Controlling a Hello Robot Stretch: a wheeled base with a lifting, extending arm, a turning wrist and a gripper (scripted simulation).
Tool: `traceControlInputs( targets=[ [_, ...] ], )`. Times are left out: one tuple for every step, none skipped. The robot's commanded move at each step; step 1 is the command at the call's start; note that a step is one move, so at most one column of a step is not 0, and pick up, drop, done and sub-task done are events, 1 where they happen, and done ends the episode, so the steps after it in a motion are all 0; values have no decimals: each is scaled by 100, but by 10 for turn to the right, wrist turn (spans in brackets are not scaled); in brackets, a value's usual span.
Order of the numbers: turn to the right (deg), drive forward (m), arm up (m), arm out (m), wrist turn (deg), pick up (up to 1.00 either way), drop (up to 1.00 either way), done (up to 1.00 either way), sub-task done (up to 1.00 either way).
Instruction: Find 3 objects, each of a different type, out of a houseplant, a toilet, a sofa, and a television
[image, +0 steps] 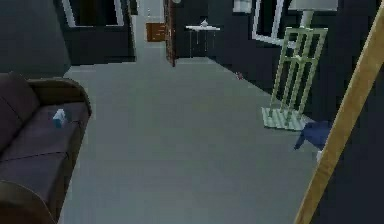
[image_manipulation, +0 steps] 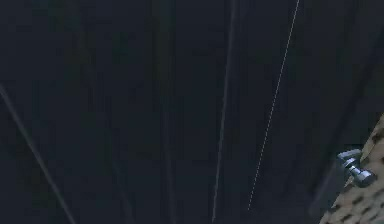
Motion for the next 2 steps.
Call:
traceControlInputs(
  targets=[
    [-300, 0, 0, 0, 0, 0, 0, 0, 0],
    [0, 60, 0, 0, 0, 0, 0, 0, 0]
  ],
)
